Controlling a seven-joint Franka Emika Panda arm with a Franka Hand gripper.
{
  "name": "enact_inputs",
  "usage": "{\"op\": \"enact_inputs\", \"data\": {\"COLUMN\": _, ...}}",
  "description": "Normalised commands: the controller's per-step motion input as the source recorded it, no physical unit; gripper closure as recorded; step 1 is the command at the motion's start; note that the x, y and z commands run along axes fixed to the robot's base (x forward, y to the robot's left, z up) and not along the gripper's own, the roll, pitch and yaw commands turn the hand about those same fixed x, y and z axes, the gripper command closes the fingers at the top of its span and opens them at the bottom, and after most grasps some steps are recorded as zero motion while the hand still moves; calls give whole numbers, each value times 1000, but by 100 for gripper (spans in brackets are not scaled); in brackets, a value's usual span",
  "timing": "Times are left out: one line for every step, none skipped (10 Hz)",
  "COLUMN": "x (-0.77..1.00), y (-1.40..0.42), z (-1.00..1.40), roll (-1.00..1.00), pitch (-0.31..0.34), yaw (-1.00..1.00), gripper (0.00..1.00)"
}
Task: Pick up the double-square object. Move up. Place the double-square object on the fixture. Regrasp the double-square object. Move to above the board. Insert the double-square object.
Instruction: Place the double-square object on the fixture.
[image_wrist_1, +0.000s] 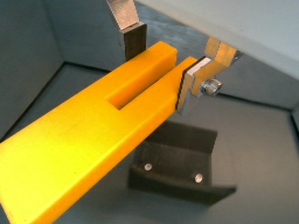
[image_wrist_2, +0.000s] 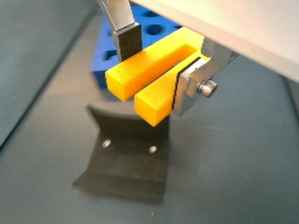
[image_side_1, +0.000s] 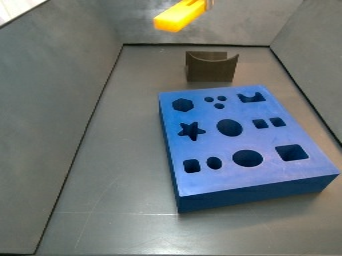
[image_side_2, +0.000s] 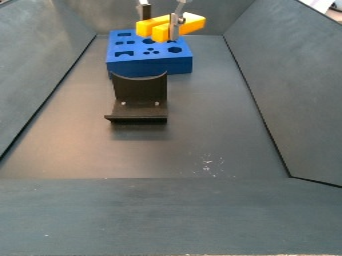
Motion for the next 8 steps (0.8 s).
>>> {"op": "enact_inputs", "data": {"x": 725, "y": 474, "z": 63, "roll": -820, "pitch": 179, "yaw": 1000, "gripper": 100}}
{"op": "enact_inputs", "data": {"x": 673, "y": 289, "z": 13, "roll": -876, "pitch": 220, "yaw": 1000, "gripper": 100}}
{"op": "enact_inputs", "data": {"x": 643, "y": 151, "z": 16, "roll": -934, "pitch": 264, "yaw": 1000, "gripper": 100}}
{"op": "enact_inputs", "data": {"x": 620, "y": 99, "z": 11, "roll": -972, "pitch": 301, "yaw": 1000, "gripper": 100}}
{"op": "enact_inputs", "data": {"x": 576, "y": 68, "z": -6, "roll": -1000, "pitch": 388, "yaw": 945, "gripper": 100}}
{"op": "enact_inputs", "data": {"x": 543, "y": 56, "z": -5, "roll": -1000, "pitch": 466, "yaw": 867, "gripper": 100}}
{"op": "enact_inputs", "data": {"x": 502, "y": 47, "z": -5, "roll": -908, "pitch": 547, "yaw": 625, "gripper": 100}}
{"op": "enact_inputs", "data": {"x": 488, "y": 47, "z": -9, "roll": -797, "pitch": 546, "yaw": 471, "gripper": 100}}
